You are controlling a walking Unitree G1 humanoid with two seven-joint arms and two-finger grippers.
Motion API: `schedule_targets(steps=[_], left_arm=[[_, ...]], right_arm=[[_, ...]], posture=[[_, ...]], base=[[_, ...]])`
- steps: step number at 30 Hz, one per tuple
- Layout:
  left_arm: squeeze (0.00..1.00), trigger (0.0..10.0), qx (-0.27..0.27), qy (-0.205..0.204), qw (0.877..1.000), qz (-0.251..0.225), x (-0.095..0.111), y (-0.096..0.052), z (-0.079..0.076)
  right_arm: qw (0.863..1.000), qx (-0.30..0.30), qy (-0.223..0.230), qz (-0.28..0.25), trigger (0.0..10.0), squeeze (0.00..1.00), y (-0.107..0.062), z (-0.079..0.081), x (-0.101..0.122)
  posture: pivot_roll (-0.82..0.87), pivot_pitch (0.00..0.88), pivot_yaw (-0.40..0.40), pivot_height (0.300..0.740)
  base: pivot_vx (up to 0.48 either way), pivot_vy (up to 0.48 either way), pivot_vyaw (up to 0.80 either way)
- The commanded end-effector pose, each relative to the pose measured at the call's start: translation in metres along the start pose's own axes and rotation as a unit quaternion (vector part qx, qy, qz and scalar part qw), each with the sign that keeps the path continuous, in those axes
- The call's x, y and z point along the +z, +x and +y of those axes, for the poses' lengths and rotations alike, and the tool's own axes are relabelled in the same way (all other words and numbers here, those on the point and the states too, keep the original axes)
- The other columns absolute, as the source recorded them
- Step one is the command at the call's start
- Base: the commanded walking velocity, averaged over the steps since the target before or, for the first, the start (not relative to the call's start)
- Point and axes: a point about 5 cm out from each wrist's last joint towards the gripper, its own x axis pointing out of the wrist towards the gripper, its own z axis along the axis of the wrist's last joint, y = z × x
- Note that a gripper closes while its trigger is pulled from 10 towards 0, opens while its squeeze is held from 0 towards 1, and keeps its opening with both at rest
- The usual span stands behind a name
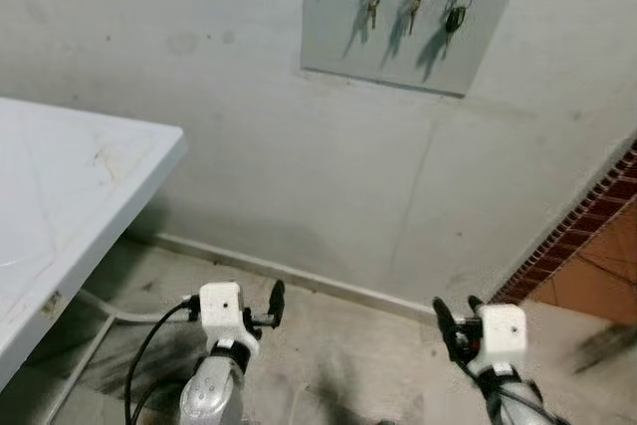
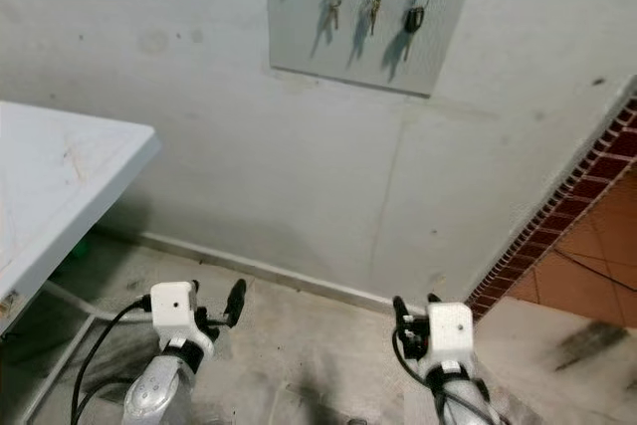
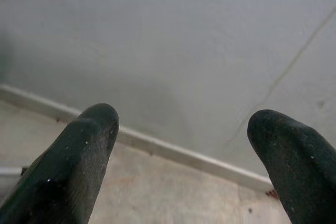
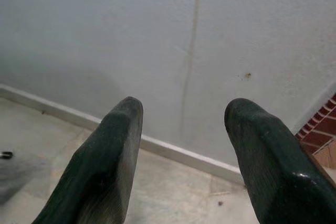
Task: Hang keys on a hook
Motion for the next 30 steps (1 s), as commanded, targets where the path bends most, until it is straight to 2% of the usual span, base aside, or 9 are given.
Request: schedule_targets(steps=[1,27,30], left_arm=[[0.0,10.0,0.0,0.0,1.0,-0.002,0.0014,0.0008,-0.001],[0.0,10.0,0.001,-0.001,1.0,-0.005,0.003,0.0038,-0.0018],[0.0,10.0,0.0,-0.004,1.0,-0.012,0.0052,0.0043,-0.0023]], right_arm=[[1.0,-0.002,-0.001,0.0,10.0,0.0,-0.0008,-0.0013,0.0002],[1.0,0.0,-0.002,0.0,10.0,0.0,0.0021,-0.001,0.0009],[1.0,0.001,-0.003,-0.001,10.0,0.0,0.0025,-0.0011,0.0012]], posture=[[-0.03,0.09,-0.053,0.74],[-0.03,0.082,-0.057,0.74],[-0.03,0.079,-0.058,0.74]], base=[[-0.247,0.0,0.0],[-0.248,0.0,0.0],[0.0,0.0,0.0]])
